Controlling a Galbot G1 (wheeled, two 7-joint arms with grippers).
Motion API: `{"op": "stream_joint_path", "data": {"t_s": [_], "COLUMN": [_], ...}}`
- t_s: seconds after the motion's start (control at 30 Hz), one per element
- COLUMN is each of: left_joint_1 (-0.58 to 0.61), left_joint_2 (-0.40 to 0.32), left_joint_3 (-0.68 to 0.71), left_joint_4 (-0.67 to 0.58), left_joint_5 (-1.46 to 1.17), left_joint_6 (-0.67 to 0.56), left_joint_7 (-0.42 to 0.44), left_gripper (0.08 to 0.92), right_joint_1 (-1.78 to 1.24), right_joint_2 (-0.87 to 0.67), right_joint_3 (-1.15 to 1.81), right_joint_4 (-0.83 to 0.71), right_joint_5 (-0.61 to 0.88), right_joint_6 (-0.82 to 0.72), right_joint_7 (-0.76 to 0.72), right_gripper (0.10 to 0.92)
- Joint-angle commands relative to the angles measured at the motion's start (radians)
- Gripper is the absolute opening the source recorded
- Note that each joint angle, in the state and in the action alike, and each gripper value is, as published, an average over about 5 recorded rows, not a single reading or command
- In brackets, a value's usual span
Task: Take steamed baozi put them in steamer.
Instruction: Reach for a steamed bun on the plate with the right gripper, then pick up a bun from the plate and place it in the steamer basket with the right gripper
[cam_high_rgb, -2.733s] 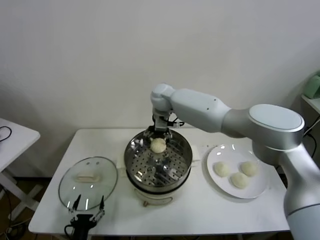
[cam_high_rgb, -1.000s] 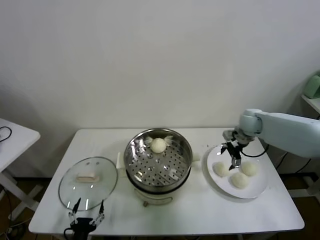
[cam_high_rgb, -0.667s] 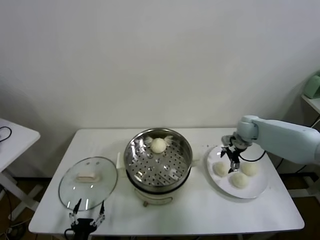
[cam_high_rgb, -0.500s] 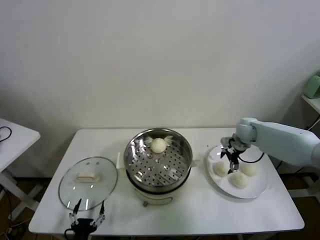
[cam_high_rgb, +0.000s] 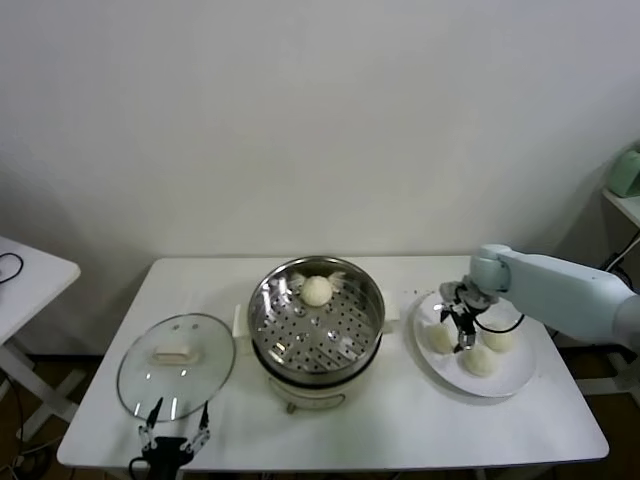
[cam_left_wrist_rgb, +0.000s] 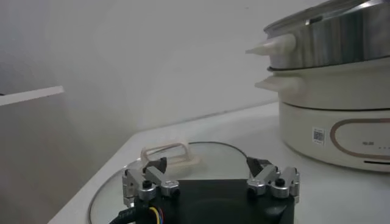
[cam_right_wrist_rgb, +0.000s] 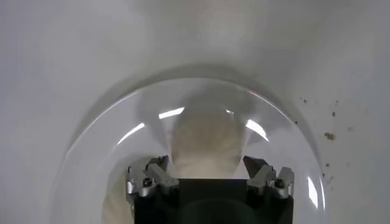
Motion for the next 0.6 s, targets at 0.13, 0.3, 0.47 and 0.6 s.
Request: {"op": "stream_joint_path", "data": {"t_s": [0.13, 0.3, 0.47, 0.6], "left_joint_1": [-0.001, 0.001, 0.004, 0.007], "left_joint_2": [-0.001, -0.003, -0.005, -0.008], "left_joint_3": [0.001, 0.002, 0.001, 0.005], "left_joint_4": [0.001, -0.001, -0.004, -0.008], "left_joint_5": [0.003, 0.006, 0.012, 0.018], "left_joint_6": [-0.002, -0.004, -0.006, -0.006], "left_joint_7": [0.000, -0.001, -0.002, -0.003], "left_gripper": [0.823, 0.823, 0.823, 0.823], "right_joint_1": [-0.010, 0.032, 0.180, 0.336], "right_joint_2": [-0.004, -0.031, -0.086, -0.123], "right_joint_3": [0.037, 0.032, -0.037, -0.109], "right_joint_4": [-0.001, 0.032, 0.110, 0.171], "right_joint_5": [-0.027, -0.039, -0.013, 0.057], "right_joint_6": [0.016, 0.052, 0.127, 0.164], "right_joint_7": [-0.006, -0.033, -0.077, -0.107], "right_gripper": [0.681, 0.679, 0.679, 0.679]}}
